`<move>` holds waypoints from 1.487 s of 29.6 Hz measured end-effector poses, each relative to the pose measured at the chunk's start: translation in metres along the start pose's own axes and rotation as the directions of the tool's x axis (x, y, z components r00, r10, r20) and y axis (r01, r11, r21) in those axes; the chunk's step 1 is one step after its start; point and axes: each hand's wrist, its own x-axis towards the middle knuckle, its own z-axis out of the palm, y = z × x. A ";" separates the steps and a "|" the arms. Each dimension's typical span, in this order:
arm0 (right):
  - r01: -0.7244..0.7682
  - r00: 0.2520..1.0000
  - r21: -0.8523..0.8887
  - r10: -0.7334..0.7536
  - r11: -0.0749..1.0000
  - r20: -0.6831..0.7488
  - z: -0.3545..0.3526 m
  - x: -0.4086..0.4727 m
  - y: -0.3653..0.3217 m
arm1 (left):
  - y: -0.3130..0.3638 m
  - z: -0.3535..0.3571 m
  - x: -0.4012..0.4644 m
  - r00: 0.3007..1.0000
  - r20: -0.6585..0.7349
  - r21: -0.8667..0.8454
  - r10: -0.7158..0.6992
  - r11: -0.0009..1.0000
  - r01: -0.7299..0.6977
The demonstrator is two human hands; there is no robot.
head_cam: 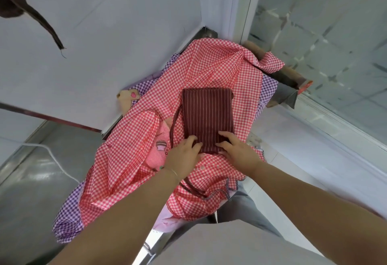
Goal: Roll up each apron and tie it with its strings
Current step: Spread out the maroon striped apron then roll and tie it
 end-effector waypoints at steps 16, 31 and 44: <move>-0.565 0.817 0.133 0.528 0.815 0.232 -0.031 0.056 -0.011 | -0.002 -0.020 0.040 0.795 0.129 -0.555 -0.593 0.621 0.553; 0.303 0.947 -0.377 -0.322 0.875 0.015 -0.002 0.031 0.007 | -0.005 -0.020 0.055 0.863 -0.060 -0.184 -0.502 0.855 0.485; -0.220 0.975 0.239 0.206 0.946 0.082 -0.031 0.053 0.006 | -0.021 -0.014 0.045 0.990 -0.126 -0.194 -0.058 0.980 0.033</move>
